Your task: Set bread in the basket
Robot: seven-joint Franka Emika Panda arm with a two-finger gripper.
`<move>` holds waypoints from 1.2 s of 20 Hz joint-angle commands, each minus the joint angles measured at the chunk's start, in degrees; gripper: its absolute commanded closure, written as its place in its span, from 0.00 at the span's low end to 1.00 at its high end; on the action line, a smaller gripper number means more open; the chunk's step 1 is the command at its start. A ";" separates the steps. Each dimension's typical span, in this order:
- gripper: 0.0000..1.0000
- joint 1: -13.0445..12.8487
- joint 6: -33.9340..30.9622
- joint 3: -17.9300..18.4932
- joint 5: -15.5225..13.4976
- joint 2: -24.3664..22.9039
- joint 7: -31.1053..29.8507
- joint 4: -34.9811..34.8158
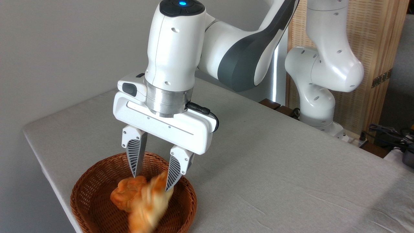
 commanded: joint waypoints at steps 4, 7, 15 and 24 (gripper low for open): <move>0.00 -0.07 -2.78 0.34 0.27 -1.62 -0.09 0.87; 0.00 0.19 -11.27 -0.62 4.65 -3.56 0.87 4.45; 0.00 0.10 -28.36 -8.26 15.54 -3.56 6.50 14.67; 0.00 0.02 -29.95 -9.24 19.87 -3.47 8.87 14.67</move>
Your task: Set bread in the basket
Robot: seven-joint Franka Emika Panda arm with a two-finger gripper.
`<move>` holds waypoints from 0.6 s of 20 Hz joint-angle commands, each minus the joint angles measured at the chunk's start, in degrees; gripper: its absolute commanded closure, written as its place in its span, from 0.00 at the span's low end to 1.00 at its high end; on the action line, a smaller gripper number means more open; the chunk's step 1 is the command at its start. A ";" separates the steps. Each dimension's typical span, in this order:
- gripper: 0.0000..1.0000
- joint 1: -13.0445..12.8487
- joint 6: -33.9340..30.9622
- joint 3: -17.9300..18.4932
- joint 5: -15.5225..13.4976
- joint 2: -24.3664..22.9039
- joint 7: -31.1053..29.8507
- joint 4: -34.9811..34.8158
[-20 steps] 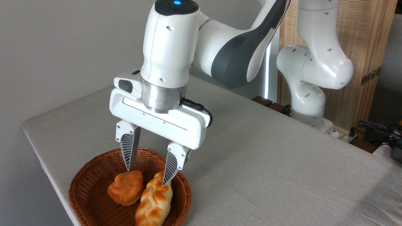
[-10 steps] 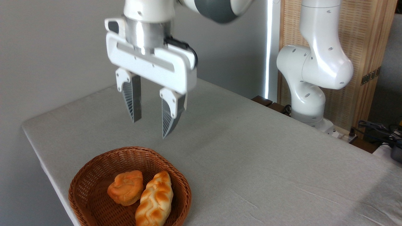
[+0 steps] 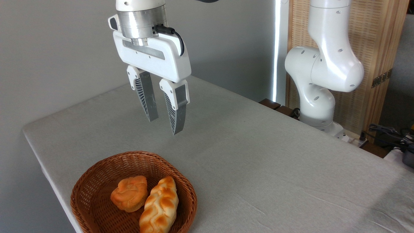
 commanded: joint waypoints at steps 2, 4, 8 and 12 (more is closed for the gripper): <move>0.00 -0.12 -3.57 0.42 1.67 0.36 1.61 2.26; 0.00 -0.21 -8.31 0.68 0.80 0.44 1.70 4.90; 0.00 -0.30 -9.30 0.16 -1.05 0.44 0.73 5.61; 0.00 -0.30 -8.77 0.86 -1.05 0.44 0.99 5.61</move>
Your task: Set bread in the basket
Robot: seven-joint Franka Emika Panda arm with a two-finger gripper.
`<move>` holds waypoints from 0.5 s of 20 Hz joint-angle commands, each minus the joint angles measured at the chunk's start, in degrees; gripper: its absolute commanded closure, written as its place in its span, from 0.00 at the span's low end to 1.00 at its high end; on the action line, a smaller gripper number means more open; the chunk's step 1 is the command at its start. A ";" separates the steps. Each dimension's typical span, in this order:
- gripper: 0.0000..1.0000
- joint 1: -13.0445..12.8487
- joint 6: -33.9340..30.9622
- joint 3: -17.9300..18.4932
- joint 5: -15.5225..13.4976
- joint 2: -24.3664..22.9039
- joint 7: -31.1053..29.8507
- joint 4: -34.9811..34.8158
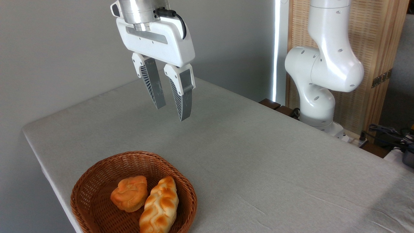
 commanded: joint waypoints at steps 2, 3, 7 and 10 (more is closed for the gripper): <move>0.00 -0.20 -0.45 0.85 -0.90 0.47 0.20 1.11; 0.00 -0.20 -0.18 0.85 -0.90 0.47 0.20 1.19; 0.00 -0.38 1.23 1.37 -0.90 0.74 0.29 1.19; 0.00 -2.92 1.23 4.62 -0.99 1.00 0.20 2.07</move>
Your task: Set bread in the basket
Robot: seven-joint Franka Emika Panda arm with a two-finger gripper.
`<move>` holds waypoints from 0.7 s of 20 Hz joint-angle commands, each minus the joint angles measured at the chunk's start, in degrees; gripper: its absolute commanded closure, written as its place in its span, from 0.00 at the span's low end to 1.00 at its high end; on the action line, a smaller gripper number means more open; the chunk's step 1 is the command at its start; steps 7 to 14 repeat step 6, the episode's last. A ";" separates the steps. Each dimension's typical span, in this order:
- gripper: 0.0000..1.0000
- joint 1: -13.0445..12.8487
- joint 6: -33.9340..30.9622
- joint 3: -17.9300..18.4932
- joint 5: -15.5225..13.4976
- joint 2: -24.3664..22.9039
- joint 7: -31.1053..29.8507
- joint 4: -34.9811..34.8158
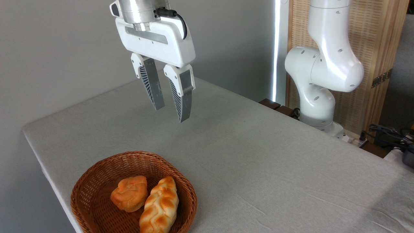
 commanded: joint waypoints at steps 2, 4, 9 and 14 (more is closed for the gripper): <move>0.00 -2.70 0.53 3.59 -0.97 0.84 0.29 1.99; 0.00 -2.70 0.53 3.59 -0.97 0.84 0.38 1.99; 0.00 -2.62 0.53 3.59 -0.97 0.84 0.55 2.08; 0.00 -2.62 0.53 3.59 -0.97 0.84 0.55 2.08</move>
